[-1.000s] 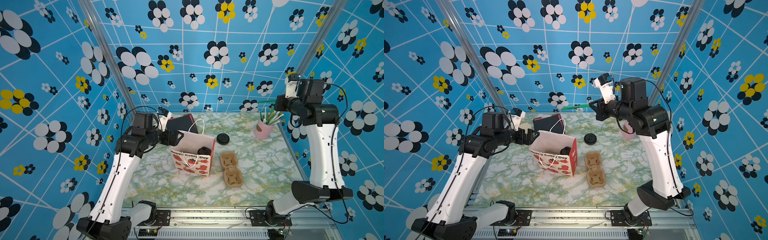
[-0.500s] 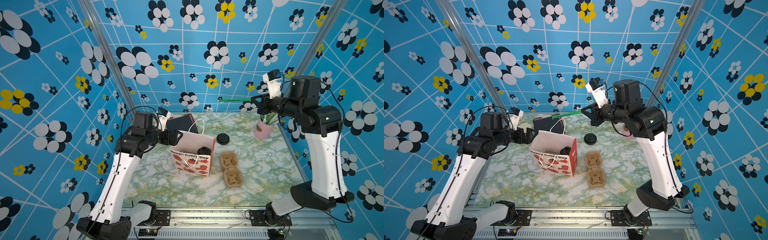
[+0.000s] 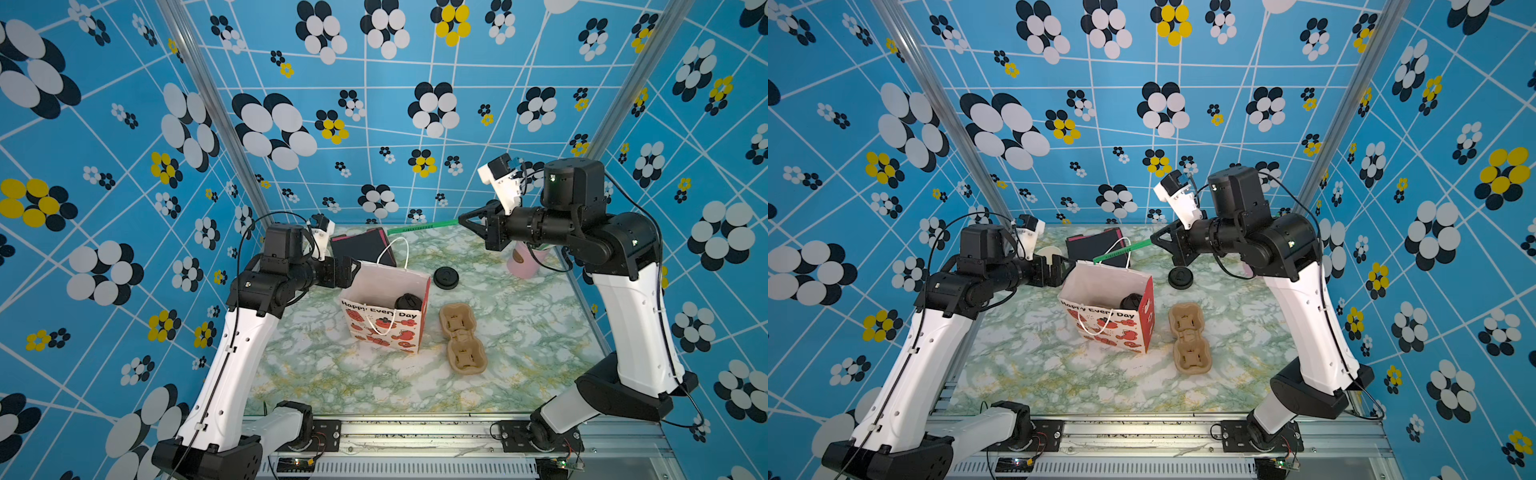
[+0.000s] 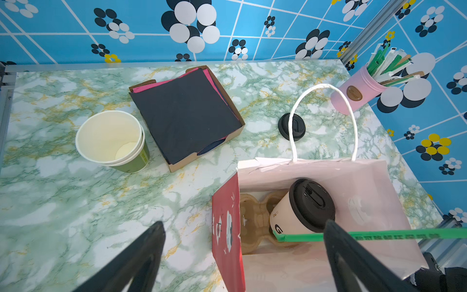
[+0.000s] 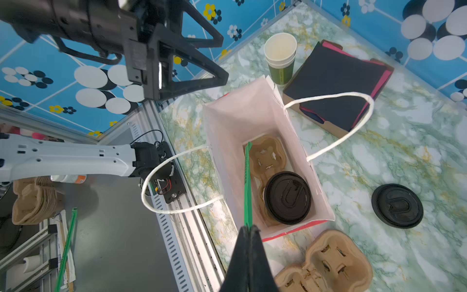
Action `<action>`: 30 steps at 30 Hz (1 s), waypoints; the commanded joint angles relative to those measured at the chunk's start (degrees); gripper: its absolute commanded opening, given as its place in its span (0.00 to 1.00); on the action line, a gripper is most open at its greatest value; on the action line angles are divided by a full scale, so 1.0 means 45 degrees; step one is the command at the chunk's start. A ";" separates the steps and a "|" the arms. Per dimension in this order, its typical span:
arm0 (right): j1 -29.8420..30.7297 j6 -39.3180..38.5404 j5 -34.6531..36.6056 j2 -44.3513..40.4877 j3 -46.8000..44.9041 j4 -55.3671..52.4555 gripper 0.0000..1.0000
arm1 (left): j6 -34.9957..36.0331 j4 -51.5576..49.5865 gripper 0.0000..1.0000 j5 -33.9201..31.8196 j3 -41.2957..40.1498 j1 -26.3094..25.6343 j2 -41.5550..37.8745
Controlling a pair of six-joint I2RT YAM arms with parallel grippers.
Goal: Pack a coffee takeout order
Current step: Place the straw in the takeout bag.
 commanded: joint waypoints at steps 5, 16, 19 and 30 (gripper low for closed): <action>0.1026 -0.0616 -0.0517 0.0315 0.0027 -0.1667 0.00 | -0.0343 0.0466 0.99 -0.0263 -0.0383 0.0224 -0.0298; 0.2259 -0.1098 0.0462 0.0930 -0.1340 -0.1860 0.00 | -0.0444 0.0606 0.99 -0.0126 -0.0589 0.0327 -0.0272; 0.2534 -0.1316 0.0830 0.1433 -0.1321 -0.2027 0.00 | -0.0444 0.0611 0.99 -0.0092 -0.0628 0.0345 -0.0285; 0.3187 -0.1641 0.1474 0.3417 -0.1091 -0.2097 0.00 | -0.0483 0.0728 0.99 0.0009 -0.0891 0.0408 -0.0334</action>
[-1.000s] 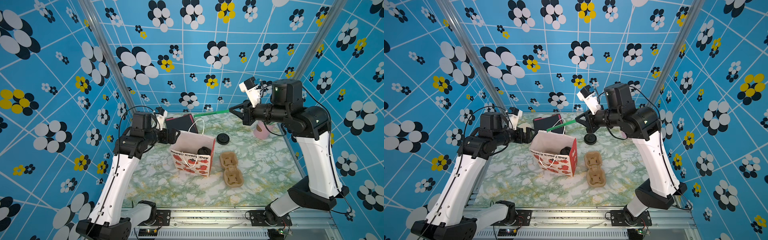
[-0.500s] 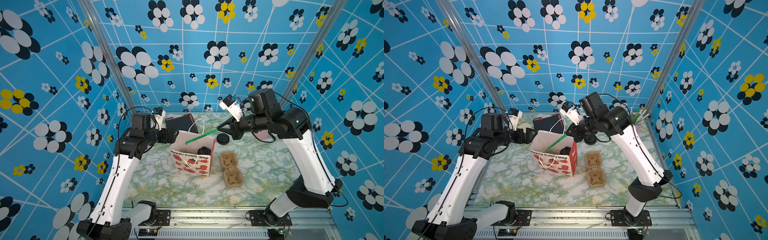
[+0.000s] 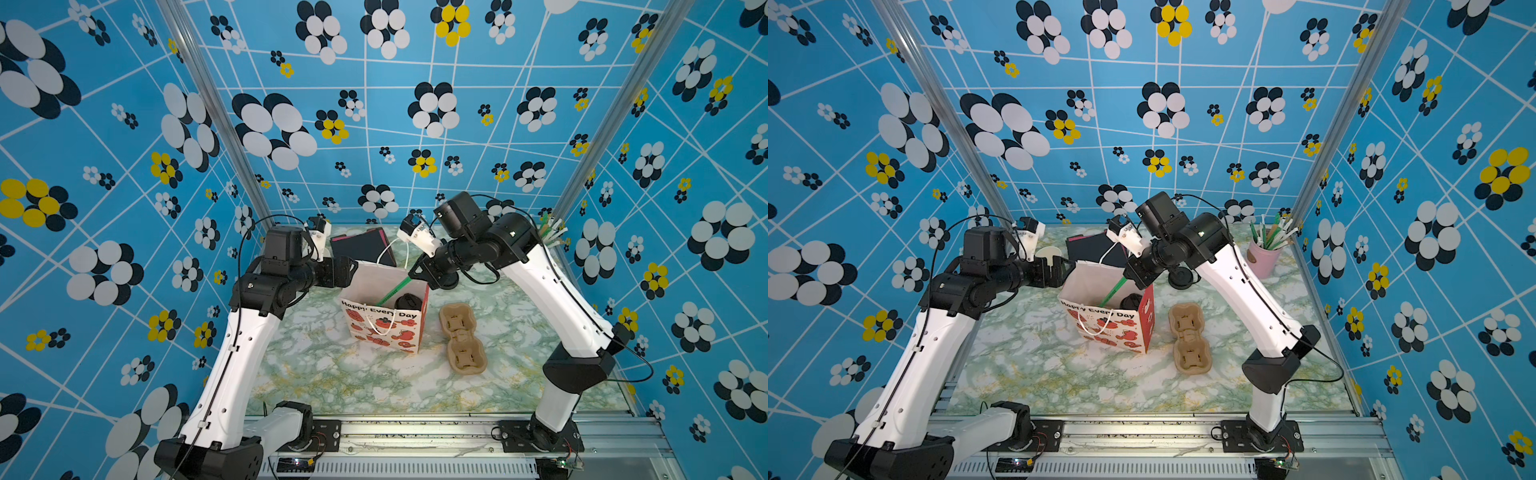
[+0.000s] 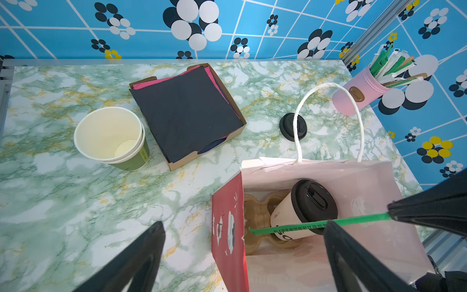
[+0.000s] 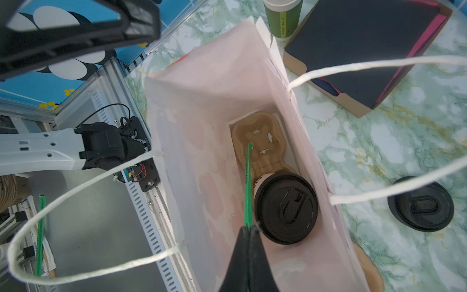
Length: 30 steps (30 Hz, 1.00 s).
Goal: Pack a coffee takeout order
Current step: Place the straw in the takeout bag.
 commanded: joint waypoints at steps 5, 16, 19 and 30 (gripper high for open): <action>0.0272 -0.0384 0.0417 0.1457 0.0600 -0.0506 0.00 | -0.0079 0.0176 0.99 0.0213 -0.0284 0.0189 -0.0284; 0.0707 -0.0418 0.0441 0.2984 0.1044 -0.0588 0.00 | -0.0104 0.0409 0.99 0.0454 -0.0582 0.0277 -0.0328; 0.0836 -0.0418 0.0561 0.3291 0.1134 -0.0608 0.00 | -0.0099 0.0429 0.99 0.0473 -0.0597 0.0286 -0.0345; 0.0999 -0.0255 0.0579 0.4221 0.1931 -0.0846 0.12 | -0.0119 0.0467 0.99 0.0513 -0.0652 0.0324 -0.0378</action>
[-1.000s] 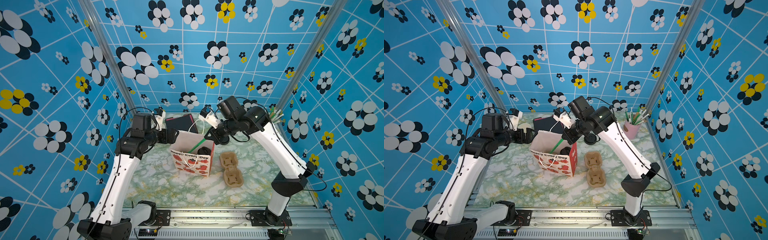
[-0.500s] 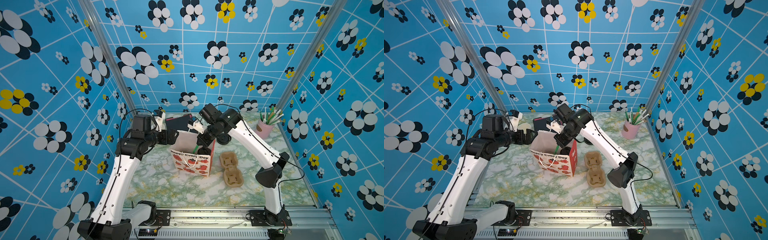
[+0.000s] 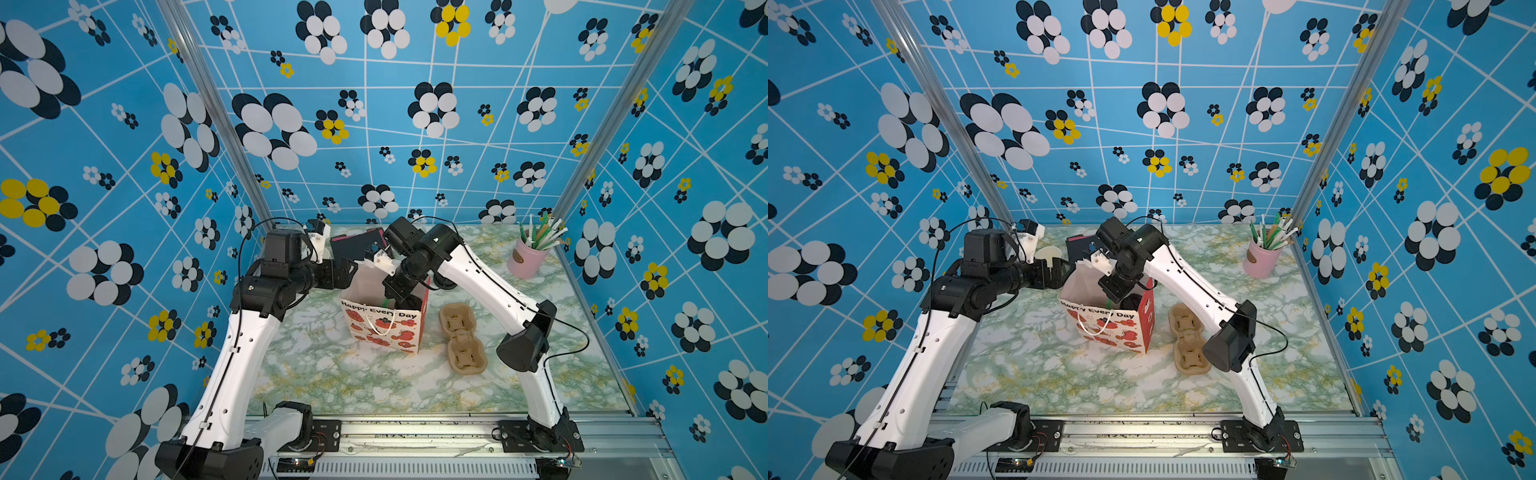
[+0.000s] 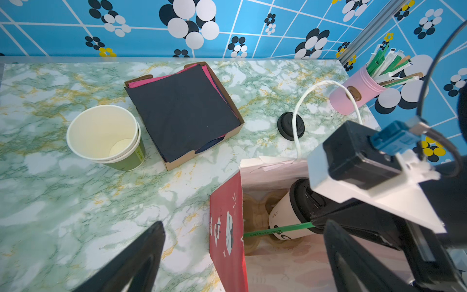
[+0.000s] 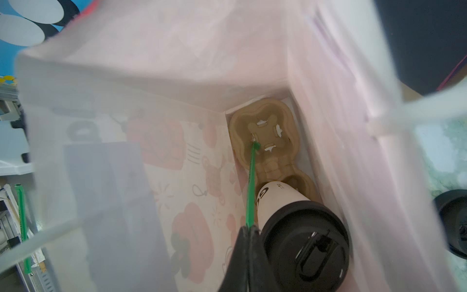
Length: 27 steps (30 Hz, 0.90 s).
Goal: Pack a coffee takeout order
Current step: Place the straw in the takeout bag.
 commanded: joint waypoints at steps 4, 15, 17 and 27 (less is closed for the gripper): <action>0.0093 0.0054 0.0044 0.0260 0.1733 -0.0794 0.34 | -0.0080 0.0182 0.99 0.0197 -0.0188 0.0157 -0.0241; 0.0094 0.0267 0.0999 -0.1577 0.2424 0.0016 0.69 | -0.0042 -0.0124 0.98 0.0384 0.0014 0.0172 -0.0005; 0.0084 0.0251 0.1312 -0.2069 0.2407 0.0301 0.73 | -0.0026 -0.0298 0.96 0.0536 0.0083 0.0137 0.0188; -0.0086 -0.0130 0.3868 -0.5868 -0.2026 0.2886 0.99 | 0.0565 -0.1467 0.74 0.0516 0.0265 -0.0075 0.1892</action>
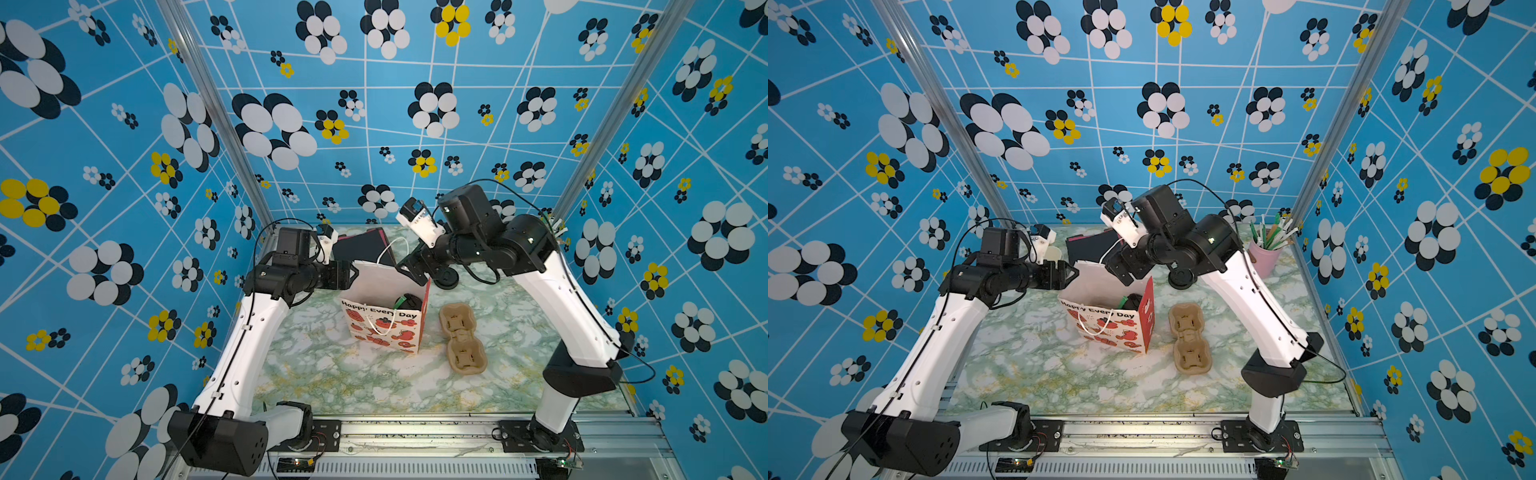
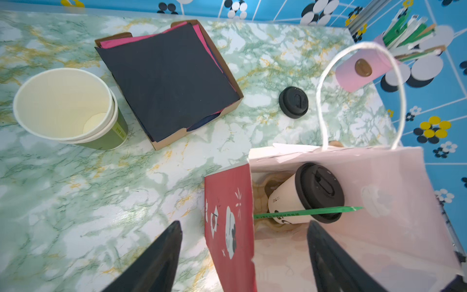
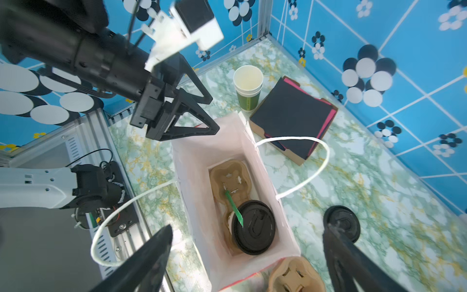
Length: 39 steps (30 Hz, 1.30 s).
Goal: Pack a coffee takeout order
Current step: Place the straw in the takeout bag, then move the takeout bag from the middle-left of the table.
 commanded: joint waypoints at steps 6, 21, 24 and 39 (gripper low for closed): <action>-0.0926 0.0548 0.0500 -0.3060 -0.5062 0.3788 0.99 | 0.0185 -0.0600 0.56 -0.0276 0.0268 -0.0381 0.0587; -0.2160 0.1166 -0.0446 -0.3518 -0.7269 0.5283 0.99 | -0.0072 -0.1445 0.18 -0.1352 0.0577 -0.0522 0.0393; -0.2241 0.1144 -0.0488 -0.3414 -0.7374 0.5261 0.99 | -0.0169 -0.1530 0.12 -0.1427 0.0620 -0.0520 0.0315; -0.2555 0.1321 -0.0722 -0.2926 -0.7997 0.5719 0.99 | -0.0147 -0.2354 0.00 -0.2661 0.0875 -0.0421 -0.0209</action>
